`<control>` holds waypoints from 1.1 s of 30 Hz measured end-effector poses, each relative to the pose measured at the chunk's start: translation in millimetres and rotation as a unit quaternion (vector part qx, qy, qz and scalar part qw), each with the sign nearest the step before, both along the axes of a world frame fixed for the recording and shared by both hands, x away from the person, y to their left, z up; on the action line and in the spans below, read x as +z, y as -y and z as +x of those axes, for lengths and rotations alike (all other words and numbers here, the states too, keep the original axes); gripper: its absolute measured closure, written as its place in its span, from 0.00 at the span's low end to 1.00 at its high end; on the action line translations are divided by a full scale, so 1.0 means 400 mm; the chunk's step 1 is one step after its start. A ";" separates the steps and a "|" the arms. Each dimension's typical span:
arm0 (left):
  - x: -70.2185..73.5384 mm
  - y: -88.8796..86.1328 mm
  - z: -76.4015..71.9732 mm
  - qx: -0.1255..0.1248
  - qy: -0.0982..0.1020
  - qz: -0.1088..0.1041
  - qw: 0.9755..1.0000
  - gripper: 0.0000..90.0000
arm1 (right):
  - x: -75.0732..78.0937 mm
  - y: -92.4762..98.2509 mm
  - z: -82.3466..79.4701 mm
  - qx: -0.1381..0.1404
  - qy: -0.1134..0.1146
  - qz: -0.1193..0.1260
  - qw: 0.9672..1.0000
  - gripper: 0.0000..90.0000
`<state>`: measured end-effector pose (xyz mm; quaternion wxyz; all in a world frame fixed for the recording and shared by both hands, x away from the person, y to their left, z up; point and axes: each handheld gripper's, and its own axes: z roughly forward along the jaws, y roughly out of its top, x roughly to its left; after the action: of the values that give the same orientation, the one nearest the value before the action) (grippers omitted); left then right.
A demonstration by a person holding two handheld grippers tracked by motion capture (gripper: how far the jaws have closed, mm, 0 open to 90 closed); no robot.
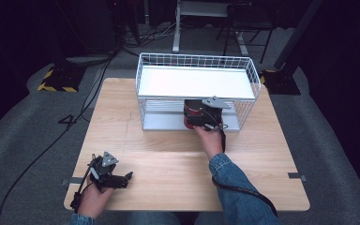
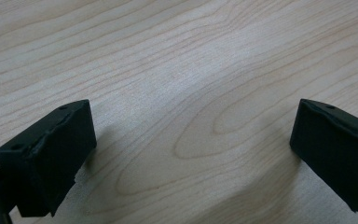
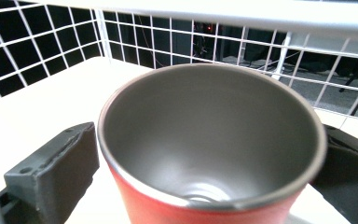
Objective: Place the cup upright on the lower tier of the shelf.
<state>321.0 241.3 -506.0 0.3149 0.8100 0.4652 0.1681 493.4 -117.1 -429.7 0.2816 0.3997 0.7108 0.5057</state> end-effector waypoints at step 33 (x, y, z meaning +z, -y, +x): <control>-0.001 0.001 -0.002 0.002 -0.001 -0.004 1.000 0.01 | 0.075 0.201 -0.183 0.064 0.000 -0.011 0.998 0.00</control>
<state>320.2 240.9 -506.2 0.3170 0.8080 0.4680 0.1664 420.1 -197.6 -399.7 0.2527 0.3502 0.7405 0.5150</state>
